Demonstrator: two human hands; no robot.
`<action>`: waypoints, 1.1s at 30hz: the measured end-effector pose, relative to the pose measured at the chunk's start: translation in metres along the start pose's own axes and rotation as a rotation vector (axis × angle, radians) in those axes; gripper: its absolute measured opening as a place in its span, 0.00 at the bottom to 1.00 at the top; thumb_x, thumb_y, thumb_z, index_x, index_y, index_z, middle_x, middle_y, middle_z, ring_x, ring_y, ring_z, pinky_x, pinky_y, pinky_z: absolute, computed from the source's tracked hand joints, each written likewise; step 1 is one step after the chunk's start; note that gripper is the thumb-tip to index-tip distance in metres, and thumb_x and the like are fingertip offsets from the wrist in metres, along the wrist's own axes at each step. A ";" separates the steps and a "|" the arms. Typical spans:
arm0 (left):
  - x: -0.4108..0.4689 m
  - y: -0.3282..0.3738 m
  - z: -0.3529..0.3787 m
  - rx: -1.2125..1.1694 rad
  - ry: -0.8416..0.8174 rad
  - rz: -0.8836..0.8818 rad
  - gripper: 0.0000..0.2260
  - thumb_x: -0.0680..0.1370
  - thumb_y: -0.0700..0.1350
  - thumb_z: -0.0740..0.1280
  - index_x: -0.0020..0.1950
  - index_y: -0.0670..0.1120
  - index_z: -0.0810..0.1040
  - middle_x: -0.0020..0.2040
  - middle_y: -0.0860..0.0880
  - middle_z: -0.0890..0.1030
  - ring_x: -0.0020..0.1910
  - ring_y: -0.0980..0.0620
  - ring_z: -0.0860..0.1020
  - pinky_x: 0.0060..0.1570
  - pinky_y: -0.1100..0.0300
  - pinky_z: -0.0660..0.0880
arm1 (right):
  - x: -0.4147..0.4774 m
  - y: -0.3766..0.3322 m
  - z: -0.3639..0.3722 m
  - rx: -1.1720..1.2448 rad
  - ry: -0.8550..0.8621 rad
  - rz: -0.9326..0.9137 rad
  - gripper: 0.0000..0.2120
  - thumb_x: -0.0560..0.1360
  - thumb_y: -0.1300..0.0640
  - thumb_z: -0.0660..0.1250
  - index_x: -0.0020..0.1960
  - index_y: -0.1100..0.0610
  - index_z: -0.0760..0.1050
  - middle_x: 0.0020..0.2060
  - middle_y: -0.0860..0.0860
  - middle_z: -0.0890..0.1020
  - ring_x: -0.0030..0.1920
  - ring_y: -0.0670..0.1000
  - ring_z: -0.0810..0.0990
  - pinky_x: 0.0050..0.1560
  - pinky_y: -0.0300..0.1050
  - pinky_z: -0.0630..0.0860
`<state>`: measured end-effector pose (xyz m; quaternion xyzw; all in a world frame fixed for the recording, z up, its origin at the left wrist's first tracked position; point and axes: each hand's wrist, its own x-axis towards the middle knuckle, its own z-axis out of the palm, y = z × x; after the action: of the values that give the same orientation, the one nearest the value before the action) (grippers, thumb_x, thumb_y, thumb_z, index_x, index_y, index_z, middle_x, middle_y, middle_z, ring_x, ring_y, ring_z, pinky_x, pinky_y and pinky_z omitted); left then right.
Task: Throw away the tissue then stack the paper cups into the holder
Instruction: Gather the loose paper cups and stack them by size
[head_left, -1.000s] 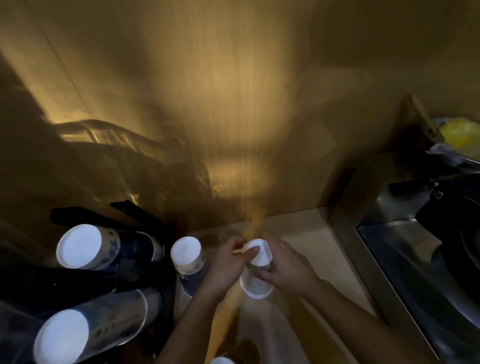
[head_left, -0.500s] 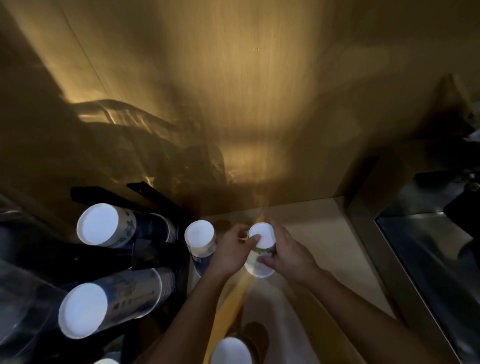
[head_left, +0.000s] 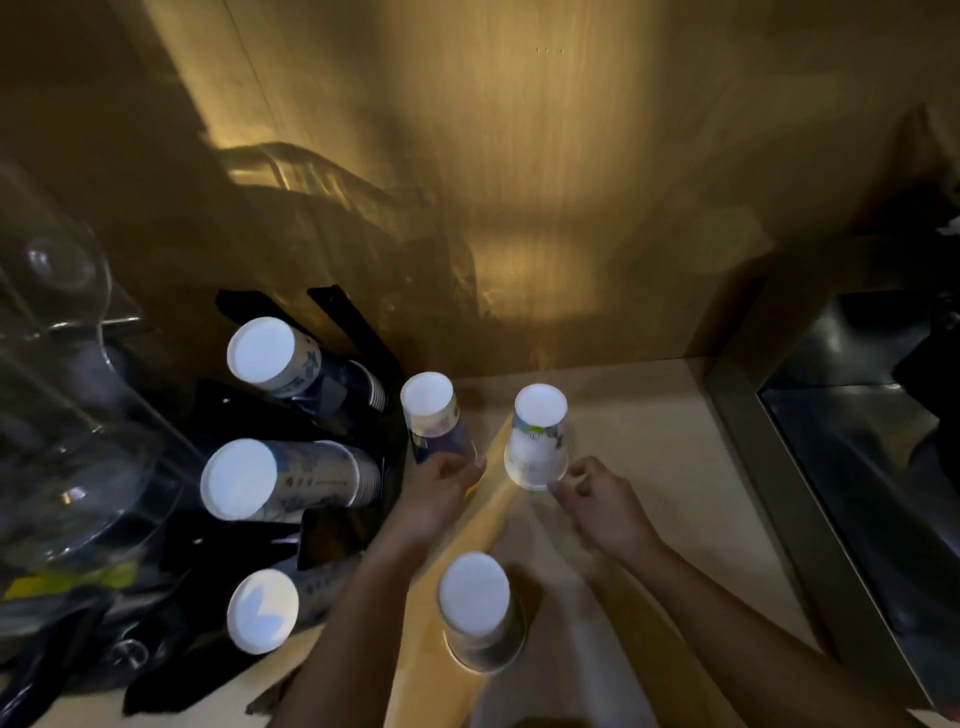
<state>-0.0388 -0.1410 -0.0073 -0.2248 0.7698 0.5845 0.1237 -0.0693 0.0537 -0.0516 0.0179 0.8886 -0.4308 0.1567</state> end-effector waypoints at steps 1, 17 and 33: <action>-0.005 -0.007 -0.001 -0.001 -0.014 -0.065 0.10 0.76 0.56 0.64 0.46 0.49 0.77 0.45 0.50 0.78 0.44 0.53 0.76 0.40 0.58 0.71 | -0.006 0.003 0.006 0.079 -0.068 0.079 0.15 0.72 0.47 0.67 0.50 0.58 0.71 0.37 0.54 0.80 0.29 0.53 0.78 0.25 0.40 0.71; -0.052 -0.084 -0.002 -0.088 -0.311 -0.591 0.29 0.75 0.61 0.62 0.67 0.41 0.69 0.56 0.34 0.77 0.39 0.41 0.83 0.32 0.52 0.81 | -0.069 0.002 0.048 0.238 -0.636 0.664 0.40 0.71 0.29 0.48 0.47 0.68 0.73 0.34 0.63 0.78 0.29 0.58 0.79 0.40 0.52 0.79; -0.068 0.012 0.013 -0.428 -0.290 -0.093 0.38 0.62 0.49 0.76 0.69 0.58 0.62 0.57 0.46 0.79 0.52 0.44 0.81 0.41 0.48 0.82 | -0.054 -0.025 -0.019 0.736 -0.370 0.087 0.37 0.58 0.41 0.77 0.63 0.40 0.67 0.53 0.53 0.83 0.50 0.56 0.83 0.50 0.59 0.80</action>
<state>0.0139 -0.1124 0.0300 -0.1950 0.5914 0.7539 0.2093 -0.0272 0.0582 -0.0057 0.0327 0.6306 -0.7086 0.3149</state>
